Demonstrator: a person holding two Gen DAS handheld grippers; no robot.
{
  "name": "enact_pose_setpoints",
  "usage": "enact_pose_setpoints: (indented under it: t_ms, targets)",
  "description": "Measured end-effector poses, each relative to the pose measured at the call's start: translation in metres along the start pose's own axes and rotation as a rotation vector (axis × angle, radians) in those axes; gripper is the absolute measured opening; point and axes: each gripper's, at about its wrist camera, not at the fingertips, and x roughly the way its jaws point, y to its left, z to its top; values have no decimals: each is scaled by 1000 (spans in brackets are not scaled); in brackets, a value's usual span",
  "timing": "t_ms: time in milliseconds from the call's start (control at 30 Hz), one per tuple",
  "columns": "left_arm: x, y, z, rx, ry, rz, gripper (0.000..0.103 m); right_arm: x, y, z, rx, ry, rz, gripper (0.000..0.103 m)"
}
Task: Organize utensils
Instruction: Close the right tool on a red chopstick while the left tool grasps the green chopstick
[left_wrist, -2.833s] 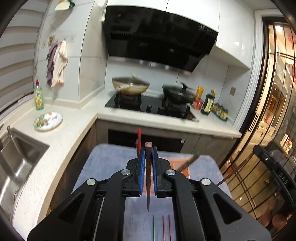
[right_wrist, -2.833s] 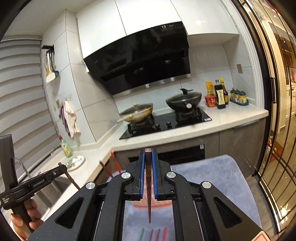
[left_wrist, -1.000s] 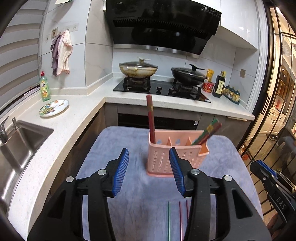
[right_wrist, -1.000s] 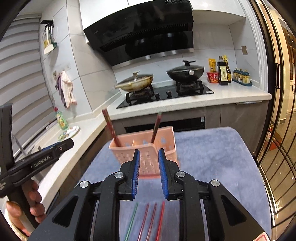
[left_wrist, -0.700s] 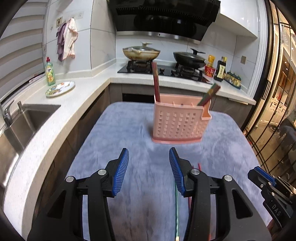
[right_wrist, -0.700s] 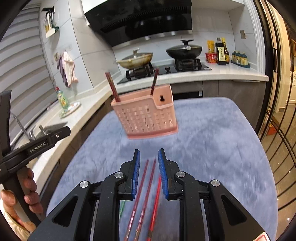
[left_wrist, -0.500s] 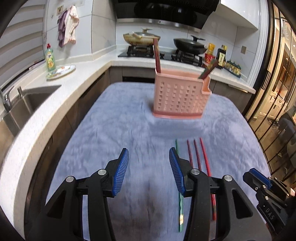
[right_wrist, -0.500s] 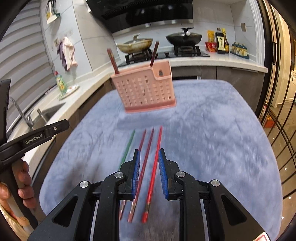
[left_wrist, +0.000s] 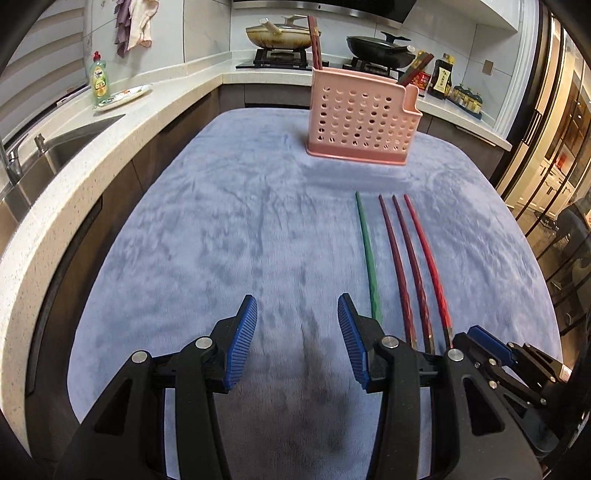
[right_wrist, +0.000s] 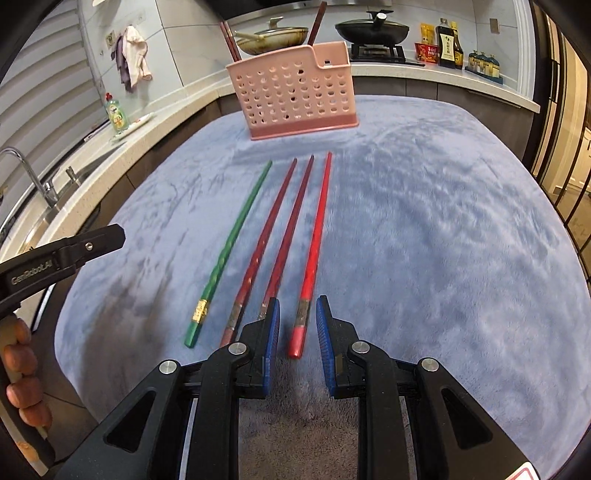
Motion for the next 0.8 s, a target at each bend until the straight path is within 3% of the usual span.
enact_pose_setpoints:
  t_ms: [333, 533, 800]
  targets:
    - [6, -6, -14, 21, 36, -9, 43, 13, 1, -9, -10, 34, -8, 20]
    - [10, -13, -19, 41, 51, -19, 48, 13, -6, -10, 0, 35, -12, 8]
    - [19, -29, -30, 67, 86, -40, 51, 6, -14, -14, 22, 29, -16, 7]
